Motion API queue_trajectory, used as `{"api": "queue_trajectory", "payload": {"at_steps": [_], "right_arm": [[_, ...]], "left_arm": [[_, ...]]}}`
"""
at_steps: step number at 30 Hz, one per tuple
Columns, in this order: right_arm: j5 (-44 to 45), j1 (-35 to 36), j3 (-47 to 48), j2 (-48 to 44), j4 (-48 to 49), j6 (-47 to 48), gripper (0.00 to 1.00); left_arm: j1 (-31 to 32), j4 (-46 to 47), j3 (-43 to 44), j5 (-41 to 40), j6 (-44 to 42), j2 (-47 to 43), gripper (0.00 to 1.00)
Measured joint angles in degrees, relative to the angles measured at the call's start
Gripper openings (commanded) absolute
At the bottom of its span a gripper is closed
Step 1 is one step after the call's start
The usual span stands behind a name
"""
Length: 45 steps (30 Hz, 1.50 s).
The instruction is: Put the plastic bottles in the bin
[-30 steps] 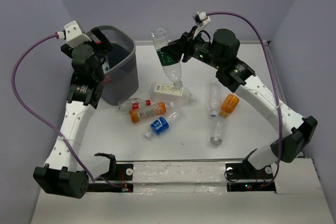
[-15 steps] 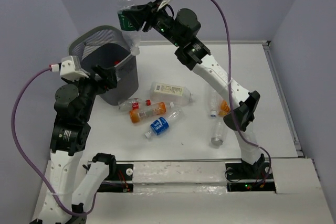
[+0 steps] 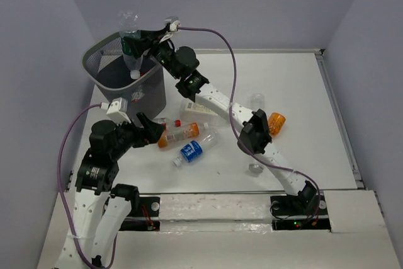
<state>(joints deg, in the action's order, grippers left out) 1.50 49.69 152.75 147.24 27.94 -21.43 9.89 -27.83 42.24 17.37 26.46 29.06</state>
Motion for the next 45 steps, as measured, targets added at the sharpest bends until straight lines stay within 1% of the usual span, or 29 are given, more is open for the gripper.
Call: {"api": "queue_trajectory", "payload": {"at_steps": [1, 4, 6, 8, 11, 13, 14, 16, 18, 19, 21, 24, 26, 28, 30, 32, 34, 36, 38, 41, 43, 45], "right_arm": [[-0.1, 0.3, -0.4, 0.3, -0.4, 0.9, 0.87], [-1.7, 0.9, -2.8, -0.3, -1.4, 2.6, 0.92], [-3.2, 1.0, -6.8, -3.2, -3.1, 4.0, 0.95], [-4.4, 0.9, -12.2, -8.1, -5.9, 5.3, 0.97], [-5.7, 0.9, -24.7, -20.1, -8.9, 7.3, 0.97], [-5.9, 0.8, -34.7, -30.2, -9.8, 8.2, 0.98], [-5.8, 0.5, -42.7, -38.0, -10.8, 8.7, 0.98], [-5.7, 0.4, -51.9, -48.6, -11.6, 8.9, 0.98], [-4.3, -0.1, -64.9, -61.0, -9.7, 8.4, 0.98], [-3.1, -0.3, -72.8, -68.4, -9.9, 7.8, 0.98], [-0.7, -0.6, -82.9, -77.4, -11.5, 6.1, 0.98], [4.3, -1.2, -95.6, -87.2, -16.8, 2.2, 0.91], [8.2, -1.4, -103.4, -92.3, -24.2, -1.3, 0.87], [11.5, -1.4, -108.5, -95.8, -31.3, -4.1, 0.83], [15.9, -1.6, -112.8, -99.9, -39.1, -7.1, 0.82], [19.8, -1.7, -113.9, -102.2, -44.4, -8.6, 0.82], [21.7, -2.4, -113.9, -102.4, -45.5, -9.0, 0.83], [23.1, -5.0, -113.7, -100.2, -45.9, -9.0, 0.85], [21.9, -10.1, -112.6, -96.9, -46.2, -8.3, 0.86], [19.9, -20.1, -109.0, -88.1, -45.6, -6.0, 0.88], [18.9, -23.5, -106.4, -82.8, -45.4, -3.8, 0.89], [17.6, -25.4, -104.3, -78.8, -45.4, -2.1, 0.89]], "left_arm": [[0.0, 0.0, -0.6, 0.8, 0.0, 0.1, 0.99], [0.0, 0.2, -2.0, 3.5, 0.0, 0.6, 0.99], [0.2, 0.2, -2.4, 4.2, -0.3, 1.4, 0.99], [1.1, 0.5, -2.4, 4.3, -0.5, 2.6, 0.99], [5.2, 1.4, -2.4, 2.8, -0.7, 5.3, 0.99], [10.9, 1.9, -2.3, -0.8, -0.7, 8.0, 0.99], [14.9, 1.9, -2.0, -3.0, -0.7, 9.9, 0.99], [21.4, 1.6, -0.9, -7.7, -0.6, 13.6, 0.99], [27.6, 1.5, 0.8, -11.1, -0.5, 17.8, 0.99], [29.5, 1.5, 1.7, -12.6, -0.5, 19.6, 0.99], [34.3, 1.8, 3.7, -15.7, -0.6, 24.9, 0.99], [37.8, 1.9, 6.3, -19.3, -1.3, 30.8, 0.99], [39.7, 1.9, 7.9, -22.2, -2.1, 34.9, 0.99], [40.7, 2.3, 9.0, -23.8, -2.8, 38.3, 0.99], [41.2, 2.8, 9.2, -24.7, -3.5, 40.8, 0.99], [41.4, 3.1, 9.2, -25.3, -4.0, 42.4, 0.99], [41.6, 3.6, 9.4, -25.4, -4.3, 43.7, 0.99], [41.8, 4.4, 9.5, -25.3, -4.6, 45.2, 0.99], [42.2, 5.4, 9.9, -24.9, -5.0, 47.3, 0.99], [42.6, 5.9, 11.1, -24.8, -5.7, 50.3, 0.99], [42.8, 6.1, 12.5, -25.0, -6.2, 52.2, 0.99], [43.1, 6.7, 13.8, -25.6, -6.7, 54.1, 0.99]]}}
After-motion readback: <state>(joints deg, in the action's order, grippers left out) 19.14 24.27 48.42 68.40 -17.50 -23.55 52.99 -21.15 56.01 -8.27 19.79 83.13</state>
